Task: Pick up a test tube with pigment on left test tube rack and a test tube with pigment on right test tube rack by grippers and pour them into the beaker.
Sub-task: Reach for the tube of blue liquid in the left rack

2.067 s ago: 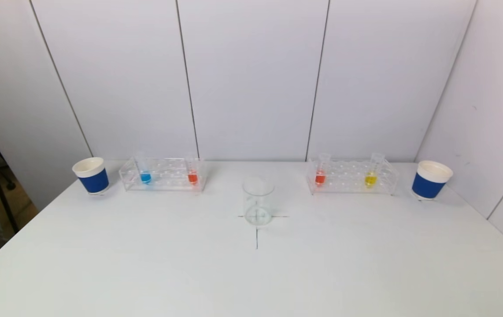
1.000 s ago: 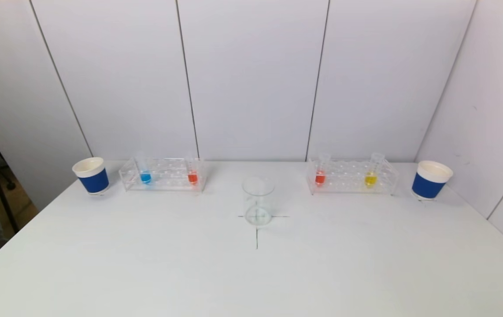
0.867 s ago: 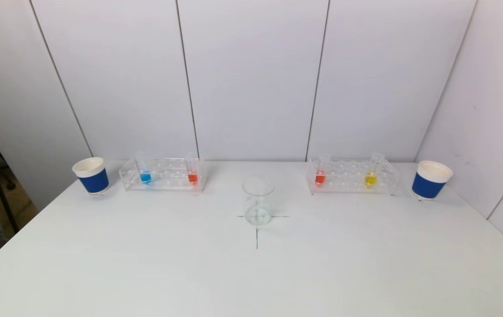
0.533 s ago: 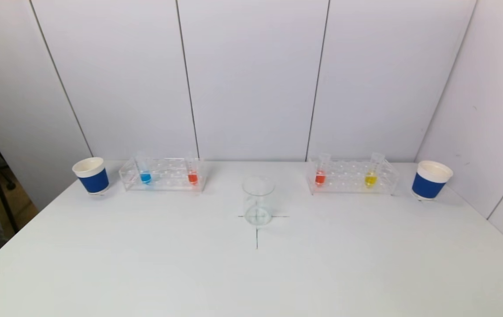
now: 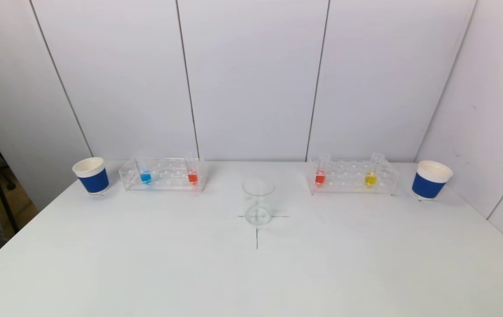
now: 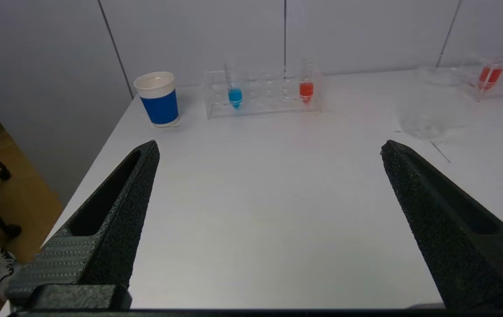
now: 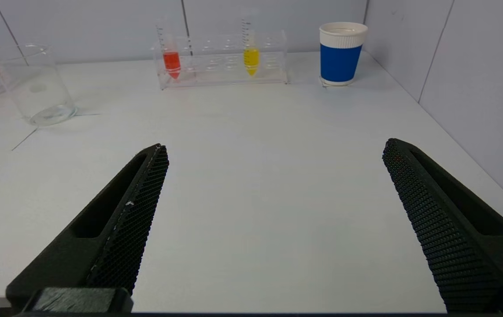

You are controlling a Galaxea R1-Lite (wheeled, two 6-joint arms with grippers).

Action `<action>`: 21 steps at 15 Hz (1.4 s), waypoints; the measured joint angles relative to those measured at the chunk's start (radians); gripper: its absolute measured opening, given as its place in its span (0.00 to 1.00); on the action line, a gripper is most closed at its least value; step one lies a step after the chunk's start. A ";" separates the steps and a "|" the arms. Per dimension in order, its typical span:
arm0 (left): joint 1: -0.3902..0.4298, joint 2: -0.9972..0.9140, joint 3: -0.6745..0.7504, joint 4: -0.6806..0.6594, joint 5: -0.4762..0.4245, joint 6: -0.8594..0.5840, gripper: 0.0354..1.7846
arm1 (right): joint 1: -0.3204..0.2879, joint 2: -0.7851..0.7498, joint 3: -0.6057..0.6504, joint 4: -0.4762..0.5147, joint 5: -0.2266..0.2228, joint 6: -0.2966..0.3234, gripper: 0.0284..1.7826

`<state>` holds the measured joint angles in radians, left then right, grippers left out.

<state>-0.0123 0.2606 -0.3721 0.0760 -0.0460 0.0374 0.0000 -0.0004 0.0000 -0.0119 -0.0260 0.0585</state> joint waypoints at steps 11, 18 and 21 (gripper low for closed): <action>-0.003 0.813 -0.182 -0.601 0.001 -0.016 0.99 | 0.000 0.000 0.000 0.000 0.000 0.000 0.99; 0.010 1.306 -0.188 -1.063 -0.065 -0.016 0.99 | 0.000 0.000 0.000 0.000 0.000 0.001 0.99; 0.039 1.498 -0.208 -1.245 -0.116 -0.016 0.99 | 0.000 0.000 0.000 0.000 0.000 0.000 0.99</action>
<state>0.0268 1.7587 -0.5802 -1.1689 -0.1615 0.0211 0.0000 -0.0004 0.0000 -0.0119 -0.0257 0.0589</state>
